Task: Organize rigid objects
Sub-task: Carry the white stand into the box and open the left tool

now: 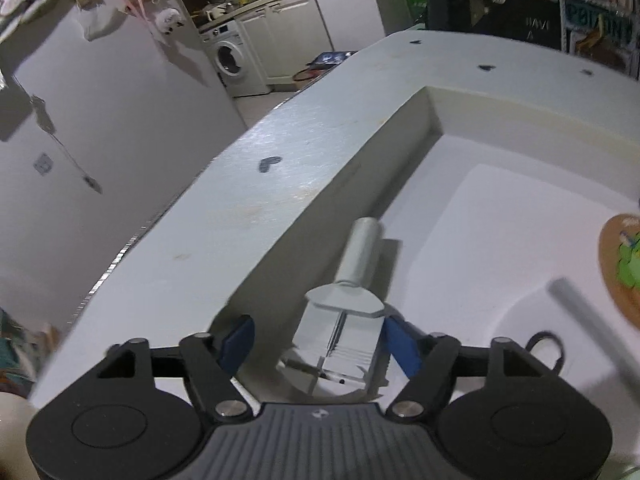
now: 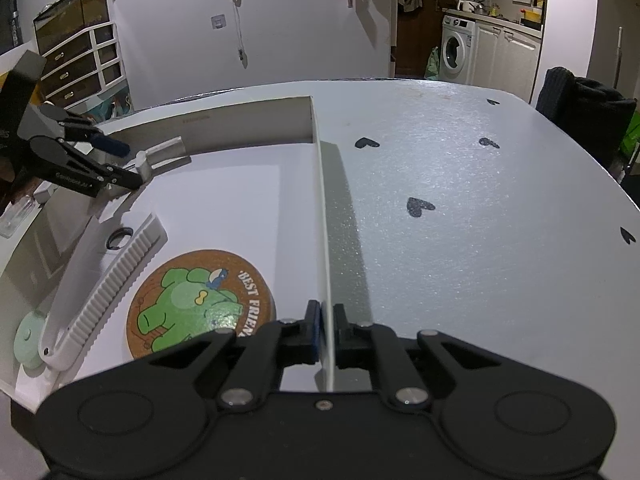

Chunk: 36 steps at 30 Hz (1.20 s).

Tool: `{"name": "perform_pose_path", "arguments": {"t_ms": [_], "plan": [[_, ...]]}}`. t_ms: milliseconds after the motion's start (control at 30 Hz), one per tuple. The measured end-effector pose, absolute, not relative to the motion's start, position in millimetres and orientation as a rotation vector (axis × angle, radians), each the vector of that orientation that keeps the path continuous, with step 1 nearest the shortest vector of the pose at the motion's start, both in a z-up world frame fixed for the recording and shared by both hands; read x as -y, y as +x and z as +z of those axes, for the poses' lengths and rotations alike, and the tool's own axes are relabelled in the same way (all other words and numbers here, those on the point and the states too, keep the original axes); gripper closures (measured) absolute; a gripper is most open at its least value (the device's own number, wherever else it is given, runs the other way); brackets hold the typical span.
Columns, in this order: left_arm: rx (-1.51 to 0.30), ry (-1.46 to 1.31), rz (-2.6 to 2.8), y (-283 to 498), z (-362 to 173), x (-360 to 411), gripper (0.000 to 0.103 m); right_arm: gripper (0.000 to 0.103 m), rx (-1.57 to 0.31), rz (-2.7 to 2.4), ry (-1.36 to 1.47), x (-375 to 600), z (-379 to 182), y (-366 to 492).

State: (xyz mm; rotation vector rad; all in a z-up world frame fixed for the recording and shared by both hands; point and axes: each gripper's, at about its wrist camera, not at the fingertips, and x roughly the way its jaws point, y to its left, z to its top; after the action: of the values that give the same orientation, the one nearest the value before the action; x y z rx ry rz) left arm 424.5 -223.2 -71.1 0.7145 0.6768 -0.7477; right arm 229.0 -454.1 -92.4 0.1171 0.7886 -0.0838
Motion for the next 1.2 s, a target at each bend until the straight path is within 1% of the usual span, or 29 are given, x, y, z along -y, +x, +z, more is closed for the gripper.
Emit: {"name": "perform_pose_path", "arguments": {"t_ms": [267,300,400,567,633,800,1200], "plan": [[-0.681,0.738,-0.748,412,-66,221,0.029,0.095,-0.781,-0.081,0.120,455,-93,229],[-0.679,0.733,-0.748,410,-66,221,0.027,0.095,-0.780,-0.081,0.120,455,-93,228],[-0.671,0.700,-0.742,402,-61,220,0.015,0.095,-0.780,-0.082,0.120,455,-93,228],[-0.666,0.652,-0.769,385,-49,218,0.012,0.095,-0.784,-0.082,0.116,455,-92,229],[-0.663,0.633,-0.775,377,-44,217,0.007,0.095,-0.784,-0.083,0.115,455,-92,229],[-0.688,0.561,-0.808,356,-35,209,0.004,0.095,-0.782,-0.090,0.109,454,-92,229],[-0.691,0.501,-0.875,292,-23,175,0.001,0.094,-0.788,-0.110,0.096,449,-92,231]]}}
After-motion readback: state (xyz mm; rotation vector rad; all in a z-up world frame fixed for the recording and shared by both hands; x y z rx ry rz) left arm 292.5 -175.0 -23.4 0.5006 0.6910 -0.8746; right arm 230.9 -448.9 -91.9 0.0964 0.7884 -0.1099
